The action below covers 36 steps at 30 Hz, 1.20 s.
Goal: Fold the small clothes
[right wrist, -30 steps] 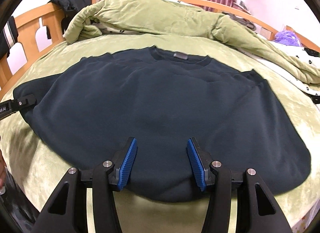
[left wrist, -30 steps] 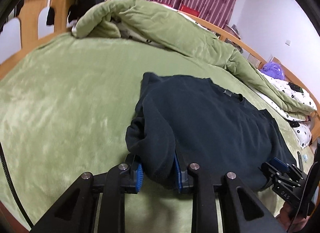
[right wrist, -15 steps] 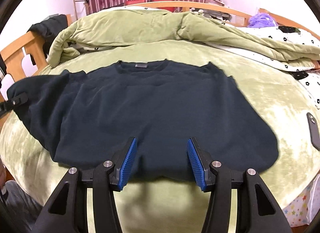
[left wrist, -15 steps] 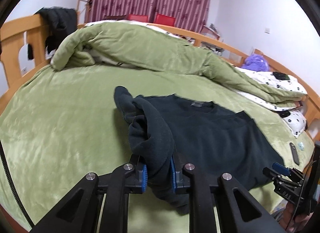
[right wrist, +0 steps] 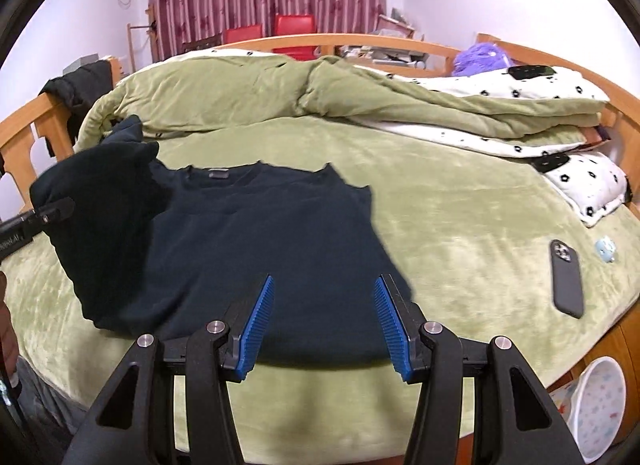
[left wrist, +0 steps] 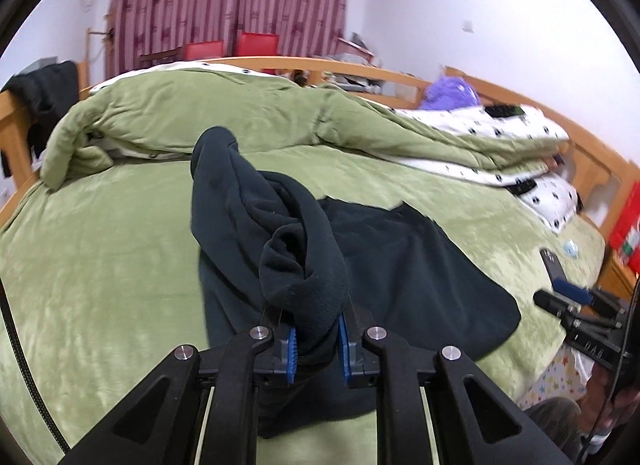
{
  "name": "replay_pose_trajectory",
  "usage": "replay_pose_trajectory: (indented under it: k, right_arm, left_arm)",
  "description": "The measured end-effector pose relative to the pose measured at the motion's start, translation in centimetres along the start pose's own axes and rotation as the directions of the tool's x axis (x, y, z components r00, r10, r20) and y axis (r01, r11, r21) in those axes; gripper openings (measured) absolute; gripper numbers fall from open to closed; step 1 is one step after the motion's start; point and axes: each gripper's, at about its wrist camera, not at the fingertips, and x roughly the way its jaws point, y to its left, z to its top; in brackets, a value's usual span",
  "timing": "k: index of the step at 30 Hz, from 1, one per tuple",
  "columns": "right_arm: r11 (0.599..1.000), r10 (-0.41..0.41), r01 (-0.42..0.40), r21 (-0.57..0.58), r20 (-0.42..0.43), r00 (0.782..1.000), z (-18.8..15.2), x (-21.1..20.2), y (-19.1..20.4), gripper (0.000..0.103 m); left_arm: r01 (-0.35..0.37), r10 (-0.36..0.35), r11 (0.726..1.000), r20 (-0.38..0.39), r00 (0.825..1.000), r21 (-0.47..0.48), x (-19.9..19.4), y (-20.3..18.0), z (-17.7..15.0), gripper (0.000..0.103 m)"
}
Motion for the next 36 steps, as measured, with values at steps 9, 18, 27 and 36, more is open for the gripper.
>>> replay_pose_trajectory:
  k: [9,18,27,36]
  right_arm:
    - [0.996,-0.009,0.011,0.085,-0.021,1.000,-2.4,0.4,-4.5,0.051]
    - [0.996,-0.007,0.011,0.086,-0.047,0.999,-3.6,1.1,-5.4,0.051]
    - [0.995,0.040,-0.034,0.095,-0.054,0.998,-2.2,1.3,-3.4,0.052]
    - [0.978,0.183,-0.178,0.110,-0.046,0.982,-0.2,1.6,2.3,0.059]
  left_arm:
    - [0.045,-0.038,0.996,-0.083,0.996,0.078,3.5,-5.5,-2.4,0.014]
    - [0.059,-0.039,0.993,-0.194,0.980,0.102,6.4,-7.8,-4.8,0.016]
    - [0.160,-0.137,0.978,-0.165,0.977,0.134,2.5,-7.2,-5.0,0.044]
    - [0.039,-0.036,0.999,-0.103,0.994,0.026,-0.1,1.1,-4.2,0.056]
